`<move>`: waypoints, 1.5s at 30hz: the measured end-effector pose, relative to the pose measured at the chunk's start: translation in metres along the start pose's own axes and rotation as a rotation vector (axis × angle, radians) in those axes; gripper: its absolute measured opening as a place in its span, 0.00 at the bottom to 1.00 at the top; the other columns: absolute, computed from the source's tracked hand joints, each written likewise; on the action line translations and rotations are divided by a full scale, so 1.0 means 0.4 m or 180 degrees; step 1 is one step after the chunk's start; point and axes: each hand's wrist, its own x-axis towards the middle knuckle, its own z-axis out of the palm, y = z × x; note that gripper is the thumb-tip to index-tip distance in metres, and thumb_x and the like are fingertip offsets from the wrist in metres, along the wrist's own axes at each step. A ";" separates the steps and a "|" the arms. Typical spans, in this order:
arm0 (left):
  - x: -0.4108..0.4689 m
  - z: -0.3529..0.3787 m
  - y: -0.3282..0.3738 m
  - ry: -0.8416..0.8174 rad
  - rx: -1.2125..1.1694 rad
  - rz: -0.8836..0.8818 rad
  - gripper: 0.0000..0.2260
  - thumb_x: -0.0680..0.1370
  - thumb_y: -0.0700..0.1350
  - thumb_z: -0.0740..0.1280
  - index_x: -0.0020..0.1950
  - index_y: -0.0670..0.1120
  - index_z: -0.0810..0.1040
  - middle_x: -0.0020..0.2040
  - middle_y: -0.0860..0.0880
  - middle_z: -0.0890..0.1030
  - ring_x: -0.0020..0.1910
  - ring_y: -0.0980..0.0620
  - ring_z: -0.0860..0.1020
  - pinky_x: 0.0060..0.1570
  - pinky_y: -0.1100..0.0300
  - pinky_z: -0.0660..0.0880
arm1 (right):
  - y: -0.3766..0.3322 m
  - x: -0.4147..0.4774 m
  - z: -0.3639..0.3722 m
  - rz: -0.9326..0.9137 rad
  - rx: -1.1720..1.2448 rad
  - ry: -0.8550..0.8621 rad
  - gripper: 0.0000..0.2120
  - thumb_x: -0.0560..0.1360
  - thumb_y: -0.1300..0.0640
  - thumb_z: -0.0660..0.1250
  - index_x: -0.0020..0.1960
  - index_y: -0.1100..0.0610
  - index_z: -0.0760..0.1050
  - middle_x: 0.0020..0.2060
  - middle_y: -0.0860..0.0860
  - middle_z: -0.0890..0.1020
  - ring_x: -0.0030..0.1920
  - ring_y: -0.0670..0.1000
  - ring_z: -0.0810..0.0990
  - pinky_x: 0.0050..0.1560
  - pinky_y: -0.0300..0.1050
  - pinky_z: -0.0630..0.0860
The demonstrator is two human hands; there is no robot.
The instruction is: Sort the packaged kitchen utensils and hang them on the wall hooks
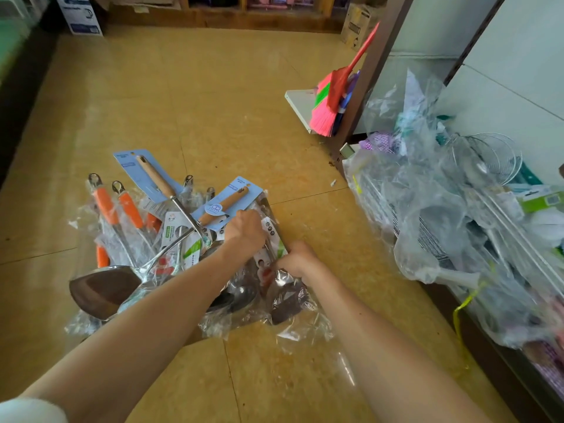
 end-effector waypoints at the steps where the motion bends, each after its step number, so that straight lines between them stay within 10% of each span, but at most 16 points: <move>1: 0.005 0.003 0.000 0.0006 -0.0175 -0.0042 0.12 0.77 0.49 0.70 0.52 0.42 0.75 0.54 0.43 0.78 0.45 0.45 0.77 0.34 0.57 0.70 | 0.009 -0.008 -0.013 -0.0004 0.0032 -0.0073 0.31 0.73 0.59 0.75 0.71 0.64 0.67 0.63 0.58 0.77 0.61 0.58 0.77 0.52 0.44 0.75; 6: -0.001 0.008 0.019 0.0057 -0.0865 -0.0404 0.27 0.74 0.48 0.72 0.67 0.41 0.64 0.58 0.43 0.75 0.53 0.42 0.78 0.39 0.53 0.70 | 0.072 -0.057 -0.088 -0.0055 0.0252 -0.0275 0.13 0.72 0.60 0.76 0.54 0.58 0.78 0.50 0.51 0.83 0.40 0.45 0.79 0.38 0.38 0.76; 12: -0.016 -0.007 0.081 -0.0244 -0.3005 -0.0831 0.31 0.68 0.49 0.78 0.64 0.39 0.69 0.55 0.44 0.79 0.52 0.44 0.80 0.48 0.50 0.80 | 0.128 -0.124 -0.205 -0.0270 0.0357 -0.0121 0.09 0.72 0.58 0.76 0.49 0.53 0.79 0.47 0.48 0.85 0.46 0.48 0.84 0.50 0.46 0.81; 17: -0.103 -0.099 0.188 -0.1417 -0.4588 -0.0603 0.09 0.76 0.42 0.72 0.51 0.40 0.76 0.46 0.43 0.82 0.43 0.47 0.81 0.50 0.48 0.79 | 0.142 -0.214 -0.284 -0.0696 0.0494 -0.0038 0.09 0.72 0.59 0.76 0.50 0.54 0.80 0.45 0.48 0.86 0.45 0.47 0.85 0.47 0.43 0.80; 25: -0.201 -0.382 0.288 -0.1146 -0.4390 0.0526 0.09 0.76 0.41 0.71 0.53 0.40 0.78 0.46 0.45 0.85 0.44 0.49 0.84 0.44 0.52 0.82 | 0.070 -0.371 -0.388 -0.1629 0.1040 0.0476 0.08 0.73 0.60 0.75 0.48 0.50 0.80 0.37 0.39 0.85 0.40 0.38 0.84 0.37 0.27 0.75; 29: -0.282 -0.502 0.361 -0.0878 -0.4192 0.0805 0.20 0.73 0.42 0.74 0.63 0.38 0.77 0.52 0.43 0.85 0.50 0.47 0.84 0.47 0.50 0.82 | 0.050 -0.461 -0.446 -0.1895 0.1279 0.0763 0.10 0.72 0.60 0.75 0.52 0.54 0.80 0.44 0.45 0.86 0.44 0.43 0.85 0.46 0.35 0.80; 37: -0.459 -0.592 0.616 -0.1086 -0.4209 0.1470 0.13 0.71 0.40 0.75 0.55 0.40 0.79 0.48 0.43 0.86 0.46 0.47 0.85 0.42 0.53 0.82 | 0.160 -0.665 -0.610 -0.2054 0.1512 0.1512 0.09 0.72 0.59 0.75 0.51 0.55 0.79 0.45 0.48 0.86 0.47 0.47 0.85 0.52 0.43 0.81; 45: -0.707 -0.553 0.988 -0.1509 -0.3848 0.2413 0.17 0.74 0.42 0.74 0.61 0.37 0.79 0.54 0.41 0.84 0.52 0.44 0.83 0.52 0.50 0.81 | 0.411 -0.921 -0.781 -0.1972 0.1804 0.2615 0.03 0.75 0.61 0.72 0.48 0.57 0.80 0.37 0.45 0.86 0.37 0.41 0.84 0.35 0.29 0.73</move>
